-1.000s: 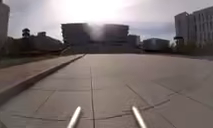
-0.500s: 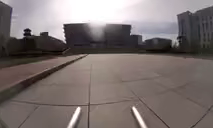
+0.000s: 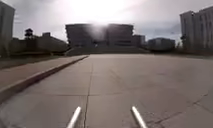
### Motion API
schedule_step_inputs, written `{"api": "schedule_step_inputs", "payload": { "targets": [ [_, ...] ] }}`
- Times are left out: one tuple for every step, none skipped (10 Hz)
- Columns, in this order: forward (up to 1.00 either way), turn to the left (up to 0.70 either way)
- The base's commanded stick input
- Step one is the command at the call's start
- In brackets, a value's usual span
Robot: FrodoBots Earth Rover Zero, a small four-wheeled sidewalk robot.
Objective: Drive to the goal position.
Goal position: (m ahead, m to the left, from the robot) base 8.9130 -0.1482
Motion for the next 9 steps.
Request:
{"api": "schedule_step_inputs", "payload": {
  "targets": [
    [1.00, 0.00],
    [1.00, 0.00],
    [1.00, 0.00],
    [1.00, 0.00],
    [1.00, 0.00],
    [1.00, 0.00],
    [1.00, 0.00],
    [1.00, 0.00],
    [1.00, 0.00]
  ]
}}
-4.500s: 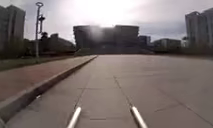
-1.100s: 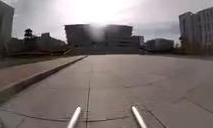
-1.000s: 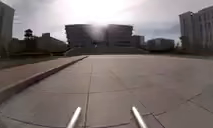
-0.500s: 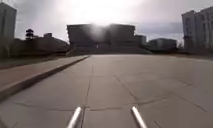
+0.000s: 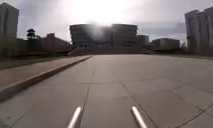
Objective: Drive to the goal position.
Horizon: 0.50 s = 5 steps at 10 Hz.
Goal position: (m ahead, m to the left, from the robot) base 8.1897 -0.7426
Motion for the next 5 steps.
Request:
{"api": "schedule_step_inputs", "payload": {
  "targets": [
    [1.00, 0.00],
    [1.00, 0.00],
    [1.00, 0.00],
    [1.00, 0.00],
    [1.00, 0.00]
  ]
}}
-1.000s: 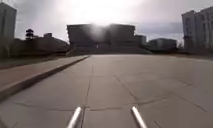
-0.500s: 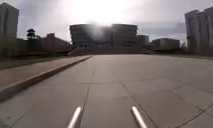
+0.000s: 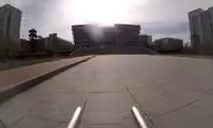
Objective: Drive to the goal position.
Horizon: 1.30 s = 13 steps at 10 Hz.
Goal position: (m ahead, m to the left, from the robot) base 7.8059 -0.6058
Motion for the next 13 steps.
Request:
{"api": "schedule_step_inputs", "payload": {
  "targets": [
    [1.00, 0.00],
    [1.00, 0.00],
    [1.00, 0.00],
    [1.00, 0.00],
    [1.00, 0.00],
    [1.00, 0.00],
    [1.00, 0.00],
    [1.00, 0.00],
    [1.00, 0.00],
    [1.00, 0.00],
    [1.00, 0.00],
    [1.00, 0.00],
    [1.00, 0.00]
  ]
}}
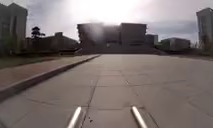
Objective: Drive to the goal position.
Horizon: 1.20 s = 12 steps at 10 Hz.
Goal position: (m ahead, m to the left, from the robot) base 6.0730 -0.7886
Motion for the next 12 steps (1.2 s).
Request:
{"api": "schedule_step_inputs", "payload": {
  "targets": [
    [1.00, 0.00],
    [1.00, 0.00],
    [1.00, 0.00],
    [1.00, 0.00],
    [1.00, 0.00],
    [1.00, 0.00],
    [1.00, 0.00],
    [1.00, 0.00],
    [1.00, 0.00],
    [1.00, 0.00],
    [1.00, 0.00],
    [1.00, 0.00]
  ]
}}
